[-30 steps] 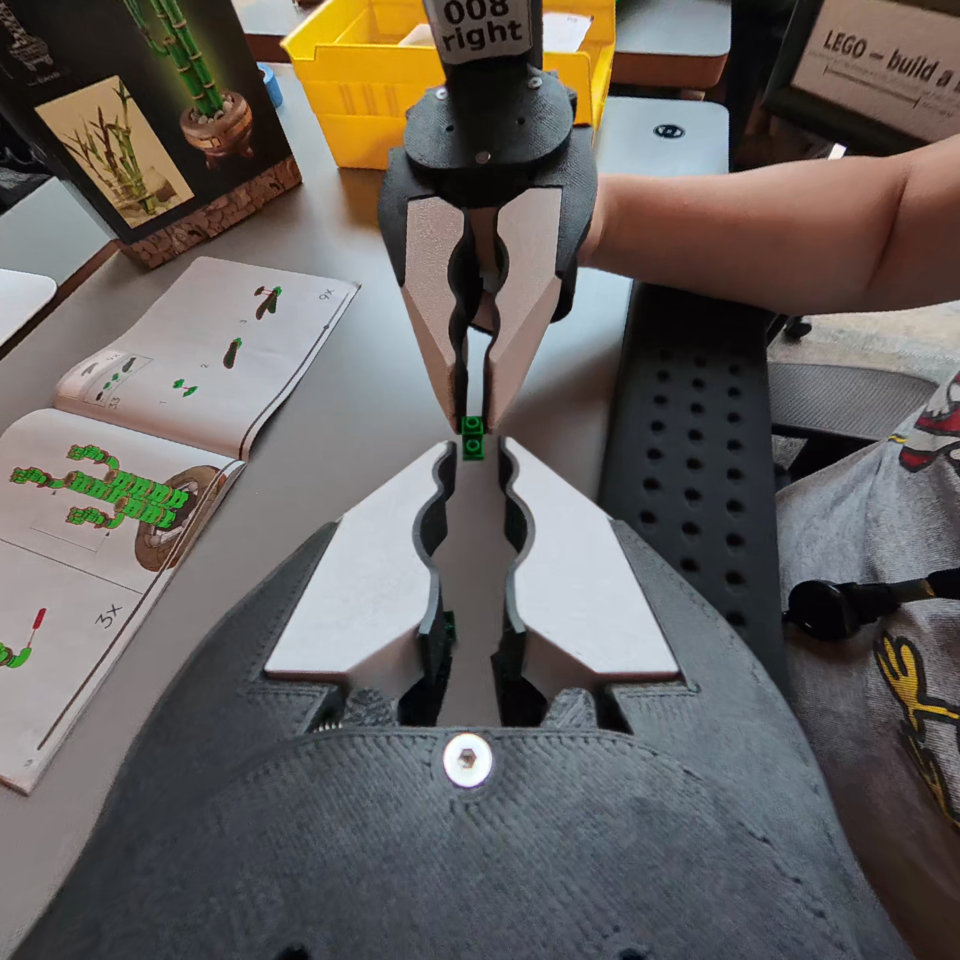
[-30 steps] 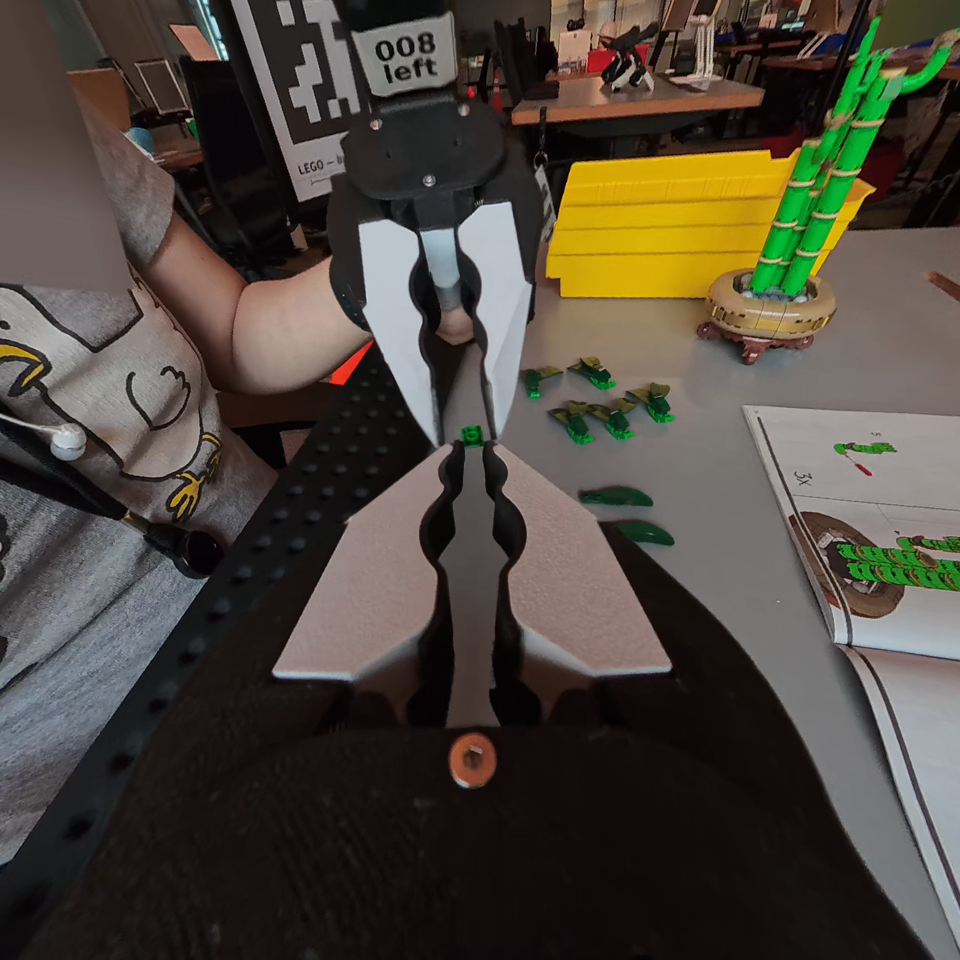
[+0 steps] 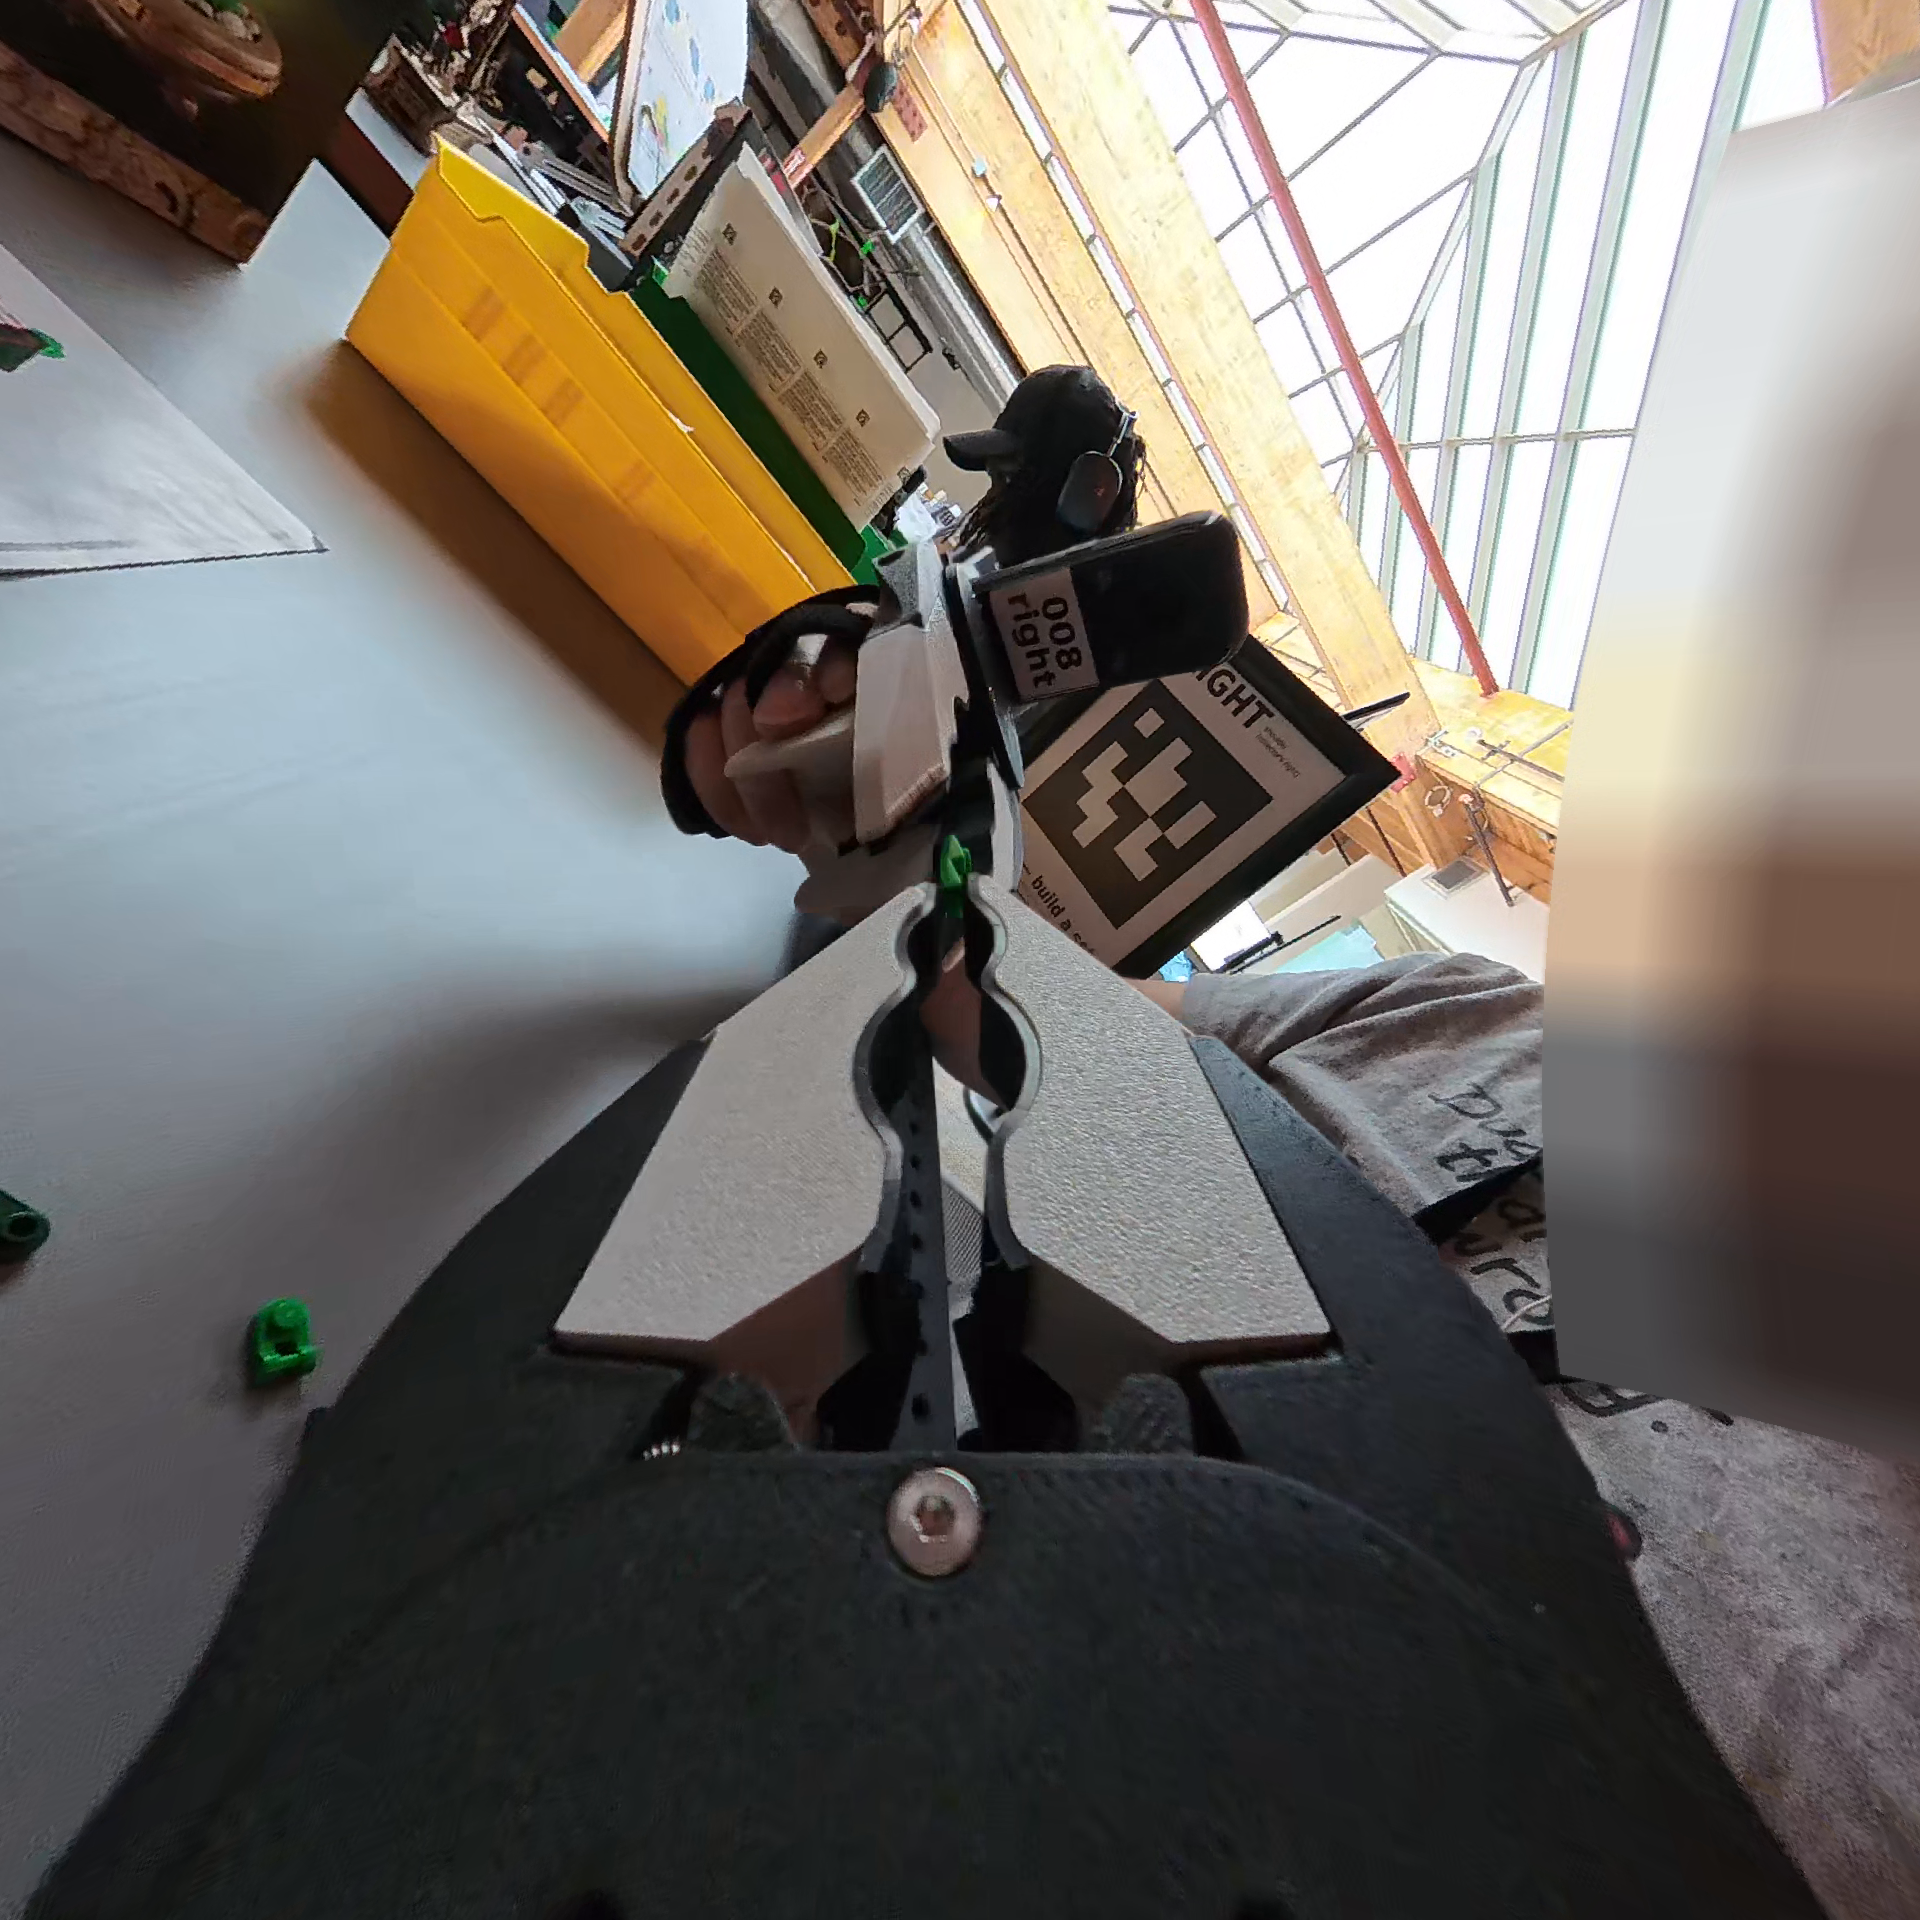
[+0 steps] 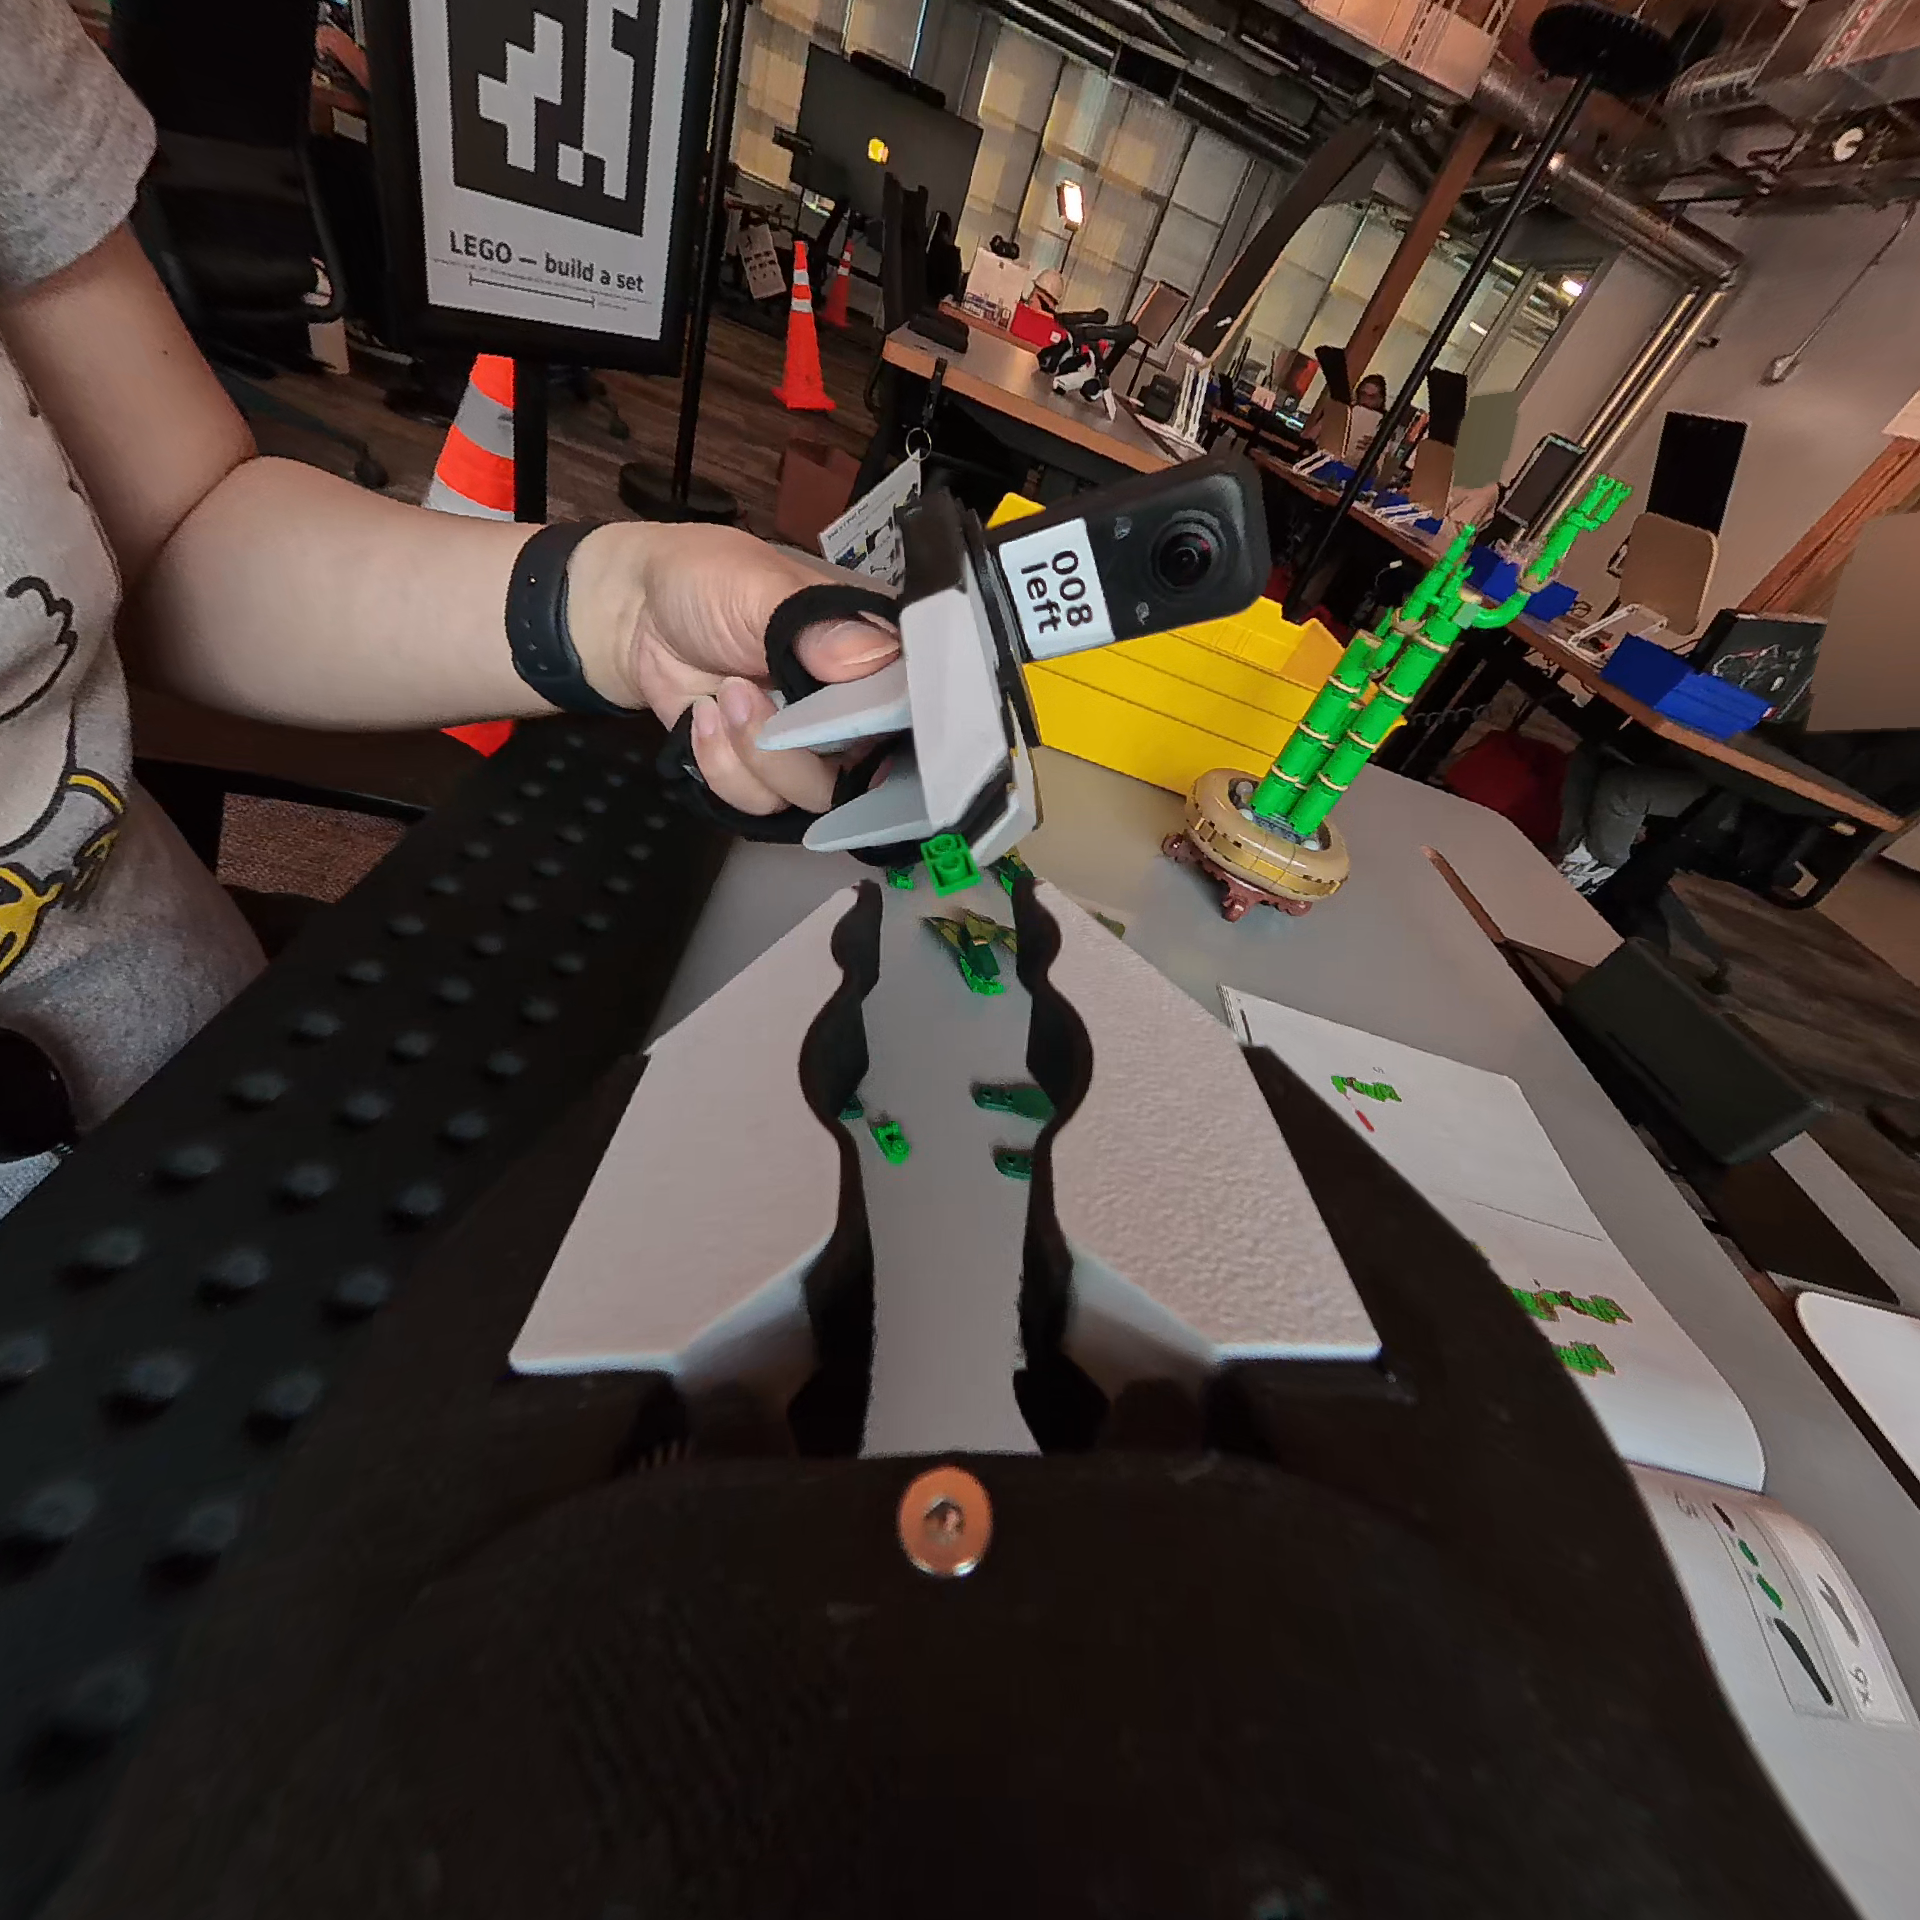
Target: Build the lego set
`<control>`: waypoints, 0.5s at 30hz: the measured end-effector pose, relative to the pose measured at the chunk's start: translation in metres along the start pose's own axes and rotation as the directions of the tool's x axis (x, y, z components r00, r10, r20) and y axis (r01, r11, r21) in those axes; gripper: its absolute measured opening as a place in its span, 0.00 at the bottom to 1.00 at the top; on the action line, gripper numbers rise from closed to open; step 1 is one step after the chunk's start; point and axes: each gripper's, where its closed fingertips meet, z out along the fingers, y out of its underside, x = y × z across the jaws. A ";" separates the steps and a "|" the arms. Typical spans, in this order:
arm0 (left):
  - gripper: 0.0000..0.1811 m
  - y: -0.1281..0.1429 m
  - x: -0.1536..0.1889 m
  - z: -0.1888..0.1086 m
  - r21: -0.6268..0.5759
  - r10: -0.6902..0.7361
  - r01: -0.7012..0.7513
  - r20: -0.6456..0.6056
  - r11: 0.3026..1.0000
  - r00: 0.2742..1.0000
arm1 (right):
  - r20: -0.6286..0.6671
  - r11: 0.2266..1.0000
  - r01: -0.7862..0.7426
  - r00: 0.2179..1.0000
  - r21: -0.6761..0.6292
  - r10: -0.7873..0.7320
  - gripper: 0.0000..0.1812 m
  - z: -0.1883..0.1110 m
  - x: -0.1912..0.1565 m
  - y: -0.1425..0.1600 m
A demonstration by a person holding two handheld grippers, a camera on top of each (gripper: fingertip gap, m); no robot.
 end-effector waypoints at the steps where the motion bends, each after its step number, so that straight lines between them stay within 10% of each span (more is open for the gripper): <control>1: 0.00 0.001 0.001 0.002 -0.004 0.000 0.000 -0.006 1.000 1.000 | 0.000 1.000 0.012 1.000 0.008 -0.012 0.13 0.001 -0.002 -0.002; 15: 0.00 0.000 -0.004 0.001 -0.025 -0.024 0.024 0.015 0.999 1.000 | -0.047 0.998 0.044 0.998 0.036 -0.043 0.06 0.001 0.002 -0.007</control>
